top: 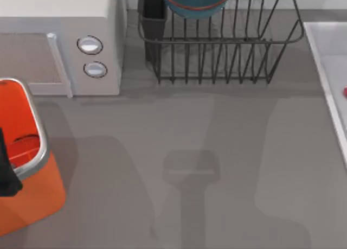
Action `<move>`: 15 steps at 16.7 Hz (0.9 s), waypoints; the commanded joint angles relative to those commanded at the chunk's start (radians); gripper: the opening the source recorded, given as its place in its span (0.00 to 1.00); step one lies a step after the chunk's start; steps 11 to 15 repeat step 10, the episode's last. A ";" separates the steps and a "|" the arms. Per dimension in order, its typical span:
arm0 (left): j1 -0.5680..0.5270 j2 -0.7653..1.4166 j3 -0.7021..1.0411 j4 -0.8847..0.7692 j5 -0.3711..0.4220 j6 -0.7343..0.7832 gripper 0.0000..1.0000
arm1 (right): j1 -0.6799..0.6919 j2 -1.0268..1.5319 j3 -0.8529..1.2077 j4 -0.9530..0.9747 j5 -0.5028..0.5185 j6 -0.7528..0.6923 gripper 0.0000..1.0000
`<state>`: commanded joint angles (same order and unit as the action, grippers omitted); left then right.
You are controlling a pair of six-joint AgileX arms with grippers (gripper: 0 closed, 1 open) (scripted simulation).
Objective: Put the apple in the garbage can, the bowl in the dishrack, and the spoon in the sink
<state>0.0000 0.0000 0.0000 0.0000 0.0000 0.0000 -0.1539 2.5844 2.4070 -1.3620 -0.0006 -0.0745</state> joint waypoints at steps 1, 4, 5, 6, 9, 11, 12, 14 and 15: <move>0.000 0.000 0.000 0.000 0.000 0.000 1.00 | 0.000 0.000 0.000 0.000 0.000 0.000 0.75; 0.000 0.000 0.000 0.000 0.000 0.000 1.00 | 0.000 0.000 0.000 0.000 0.000 0.000 0.98; 0.000 0.000 0.000 0.000 0.000 0.000 1.00 | 0.000 0.000 0.000 0.000 0.000 0.000 1.00; 0.000 0.000 0.000 0.000 0.000 0.000 1.00 | 0.000 0.000 0.000 0.000 0.000 0.000 1.00; 0.000 0.000 0.000 0.000 0.000 0.000 1.00 | 0.000 0.000 0.000 0.000 0.000 0.000 1.00; 0.000 0.000 0.000 0.000 0.000 0.000 1.00 | 0.000 0.000 0.000 0.000 0.000 0.000 1.00; 0.000 0.000 0.000 0.000 0.000 0.000 1.00 | 0.000 0.000 0.000 0.000 0.000 0.000 1.00; 0.000 0.000 0.000 0.000 0.000 0.000 1.00 | 0.000 0.000 0.000 0.000 0.000 0.000 1.00; 0.000 0.000 0.000 0.000 0.000 0.000 1.00 | 0.000 0.000 0.000 0.000 0.000 0.000 1.00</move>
